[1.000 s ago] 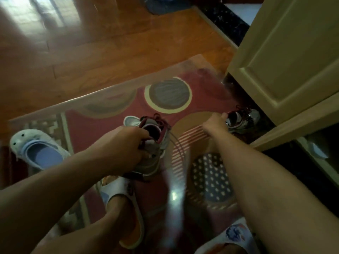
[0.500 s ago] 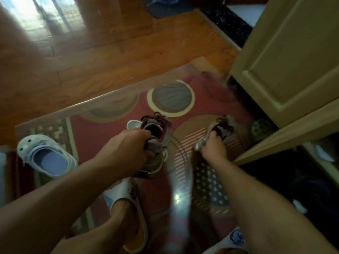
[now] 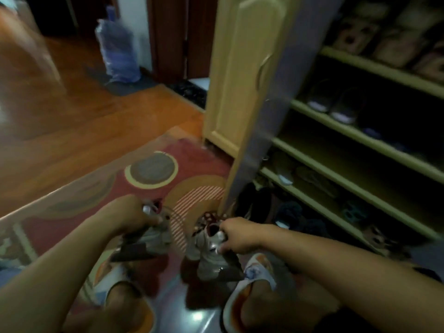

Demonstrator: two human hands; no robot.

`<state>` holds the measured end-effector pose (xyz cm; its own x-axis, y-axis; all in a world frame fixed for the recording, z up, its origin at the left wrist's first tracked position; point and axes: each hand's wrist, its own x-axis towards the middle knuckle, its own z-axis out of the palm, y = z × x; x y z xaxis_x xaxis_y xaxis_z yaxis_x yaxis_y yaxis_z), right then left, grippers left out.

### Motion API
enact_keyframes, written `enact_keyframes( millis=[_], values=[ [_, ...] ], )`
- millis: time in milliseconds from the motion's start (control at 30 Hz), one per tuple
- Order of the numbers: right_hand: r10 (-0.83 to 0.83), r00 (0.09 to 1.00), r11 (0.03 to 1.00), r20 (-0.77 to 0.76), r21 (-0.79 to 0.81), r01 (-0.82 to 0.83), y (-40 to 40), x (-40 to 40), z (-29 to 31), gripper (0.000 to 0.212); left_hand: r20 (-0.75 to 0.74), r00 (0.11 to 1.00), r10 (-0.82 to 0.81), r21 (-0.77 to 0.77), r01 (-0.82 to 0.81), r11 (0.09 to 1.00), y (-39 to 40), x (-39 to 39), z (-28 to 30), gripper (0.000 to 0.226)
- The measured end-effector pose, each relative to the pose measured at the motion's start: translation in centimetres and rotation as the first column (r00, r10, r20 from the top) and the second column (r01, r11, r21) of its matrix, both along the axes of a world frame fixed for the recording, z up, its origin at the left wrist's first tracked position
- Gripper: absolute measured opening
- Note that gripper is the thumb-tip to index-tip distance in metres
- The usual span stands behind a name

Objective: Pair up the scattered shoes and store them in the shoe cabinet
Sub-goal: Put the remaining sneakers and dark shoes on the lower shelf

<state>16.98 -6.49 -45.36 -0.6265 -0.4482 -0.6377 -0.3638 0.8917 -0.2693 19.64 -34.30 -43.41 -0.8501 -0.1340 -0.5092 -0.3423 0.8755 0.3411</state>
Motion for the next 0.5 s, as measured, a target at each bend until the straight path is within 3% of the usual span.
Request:
enact_keyframes(
  millis=[67,167,300,400,500],
  values=[
    [-0.082,0.996,0.995,-0.020,0.055,0.083,3.3,1.7,4.2,0.033,0.023,0.997,-0.077,-0.005,0.078,0.997,2.2,0.5,1.2,0.044],
    [-0.223,0.973,0.967,-0.066,0.110,0.229,8.3,3.0,8.5,0.037,0.071,0.971,-0.229,0.038,0.227,0.973,6.1,1.8,2.6,0.022],
    [-0.446,0.882,0.888,-0.153,0.048,0.458,14.8,2.3,11.4,0.046,0.089,0.959,-0.268,0.080,0.261,0.962,11.1,1.3,2.9,0.049],
    [-0.578,0.795,0.799,-0.184,0.072,0.597,20.1,2.1,10.6,0.070,0.156,0.929,-0.337,-0.118,0.356,0.927,15.0,0.8,3.0,0.061],
    [-0.758,0.649,0.645,-0.063,0.077,0.760,24.9,3.0,7.9,0.060,0.133,0.929,-0.345,-0.159,0.363,0.918,17.8,0.2,2.0,0.047]
  ],
)
